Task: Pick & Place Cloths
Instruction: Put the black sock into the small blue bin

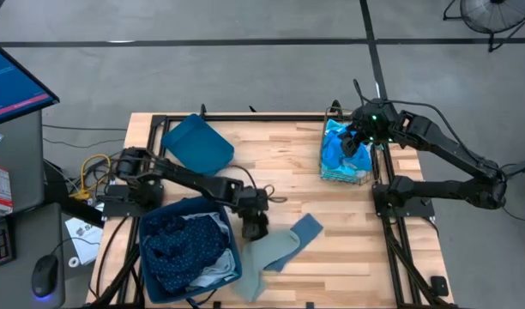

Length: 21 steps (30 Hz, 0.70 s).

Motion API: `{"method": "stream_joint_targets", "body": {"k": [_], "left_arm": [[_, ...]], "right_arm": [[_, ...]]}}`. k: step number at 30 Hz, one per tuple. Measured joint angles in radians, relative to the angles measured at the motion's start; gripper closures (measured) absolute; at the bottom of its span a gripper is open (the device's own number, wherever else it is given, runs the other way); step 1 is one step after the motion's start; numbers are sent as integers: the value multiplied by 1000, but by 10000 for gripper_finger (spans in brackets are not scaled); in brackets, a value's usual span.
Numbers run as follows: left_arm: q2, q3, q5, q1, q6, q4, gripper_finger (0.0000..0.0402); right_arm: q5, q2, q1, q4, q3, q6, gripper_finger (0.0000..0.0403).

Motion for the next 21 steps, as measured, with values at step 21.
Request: {"method": "stream_joint_targets", "body": {"k": [21], "left_arm": [[-687,2,-712,81,41,10,401]], "right_arm": [[0,0,1,6,0,-4,230]]}}
